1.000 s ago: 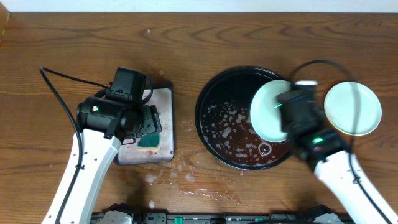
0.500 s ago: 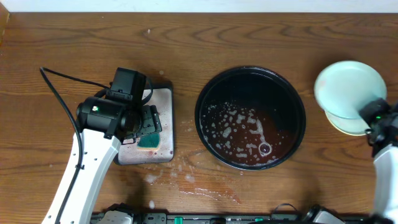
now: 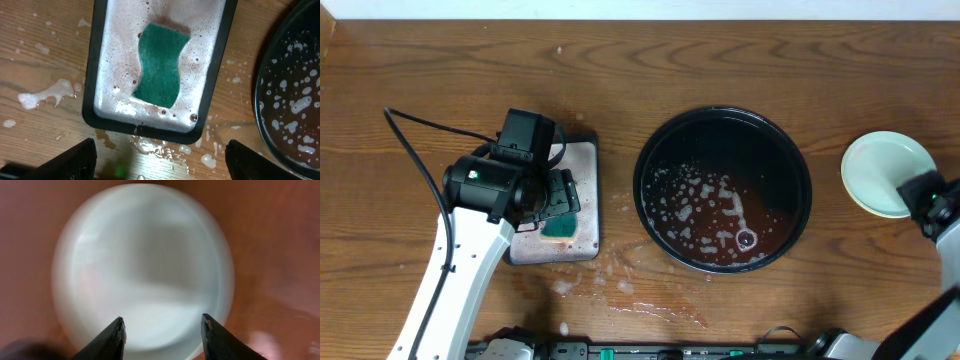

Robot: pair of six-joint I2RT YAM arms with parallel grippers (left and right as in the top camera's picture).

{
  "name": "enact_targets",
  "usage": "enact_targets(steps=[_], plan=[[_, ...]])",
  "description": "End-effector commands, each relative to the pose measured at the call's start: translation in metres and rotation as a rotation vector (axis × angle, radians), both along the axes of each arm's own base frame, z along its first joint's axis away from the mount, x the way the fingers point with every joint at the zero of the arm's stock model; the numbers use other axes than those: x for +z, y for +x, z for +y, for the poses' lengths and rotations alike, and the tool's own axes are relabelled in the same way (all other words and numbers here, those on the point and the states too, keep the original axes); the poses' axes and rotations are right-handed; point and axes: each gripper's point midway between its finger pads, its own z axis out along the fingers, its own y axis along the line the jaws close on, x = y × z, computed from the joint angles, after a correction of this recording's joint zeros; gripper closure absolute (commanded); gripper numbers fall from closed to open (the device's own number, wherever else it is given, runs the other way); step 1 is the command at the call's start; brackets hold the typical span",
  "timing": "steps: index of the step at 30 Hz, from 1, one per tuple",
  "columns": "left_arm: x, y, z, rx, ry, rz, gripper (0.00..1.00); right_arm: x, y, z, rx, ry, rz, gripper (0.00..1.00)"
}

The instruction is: Clean dirty plates on tray and stack at the side

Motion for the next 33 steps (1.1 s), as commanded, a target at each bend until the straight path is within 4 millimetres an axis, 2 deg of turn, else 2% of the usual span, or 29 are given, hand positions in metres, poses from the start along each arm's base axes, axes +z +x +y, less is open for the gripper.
enact_targets(steps=[1, 2, 4, 6, 8, 9, 10, 12, 15, 19, 24, 29, 33], plan=[[0.003, 0.001, 0.001, -0.001, 0.002, -0.007, 0.17, 0.089, 0.032, 0.072, 0.3, 0.043, -0.301, 0.55], [0.003, 0.001, 0.001, -0.002, 0.003, -0.006, 0.17, 0.106, 0.032, 0.092, 0.37, 0.046, -0.351, 0.56], [0.003, 0.001, 0.001, -0.001, 0.002, -0.007, 0.17, 0.144, 0.026, 0.146, 0.554, 0.027, -0.452, 0.56], [0.003, 0.001, 0.001, -0.001, 0.002, -0.007, 0.17, 0.169, 0.011, 0.191, 0.707, -0.005, -0.513, 0.56], [0.003, 0.001, 0.001, -0.001, 0.002, -0.006, 0.17, 0.184, -0.008, 0.229, 0.823, -0.019, -0.55, 0.5], [0.003, 0.001, 0.001, -0.001, 0.002, -0.007, 0.17, 0.189, -0.018, 0.245, 0.872, -0.012, -0.56, 0.44], [0.003, 0.001, 0.001, -0.001, 0.002, -0.007, 0.17, 0.193, -0.028, 0.26, 0.918, -0.003, -0.571, 0.01], [0.003, 0.001, 0.001, -0.001, 0.002, -0.007, 0.17, 0.203, -0.049, 0.287, 1.014, 0.012, -0.607, 0.01], [0.003, 0.001, 0.001, -0.001, 0.002, -0.007, 0.17, 0.217, -0.072, 0.311, 1.109, 0.01, -0.662, 0.01], [0.003, 0.001, 0.001, -0.002, 0.002, -0.007, 0.17, 0.225, -0.086, 0.323, 1.16, 0.005, -0.703, 0.01], [0.003, 0.001, 0.001, -0.001, 0.002, -0.006, 0.17, 0.214, -0.082, 0.312, 1.207, -0.229, -0.693, 0.01], [0.003, 0.001, 0.001, -0.001, 0.002, -0.007, 0.17, 0.194, -0.072, 0.286, 1.1, -0.45, -0.651, 0.01], [0.003, 0.001, 0.001, -0.002, 0.002, -0.007, 0.18, 0.162, -0.085, 0.272, 1.04, -0.497, -0.636, 0.01]])
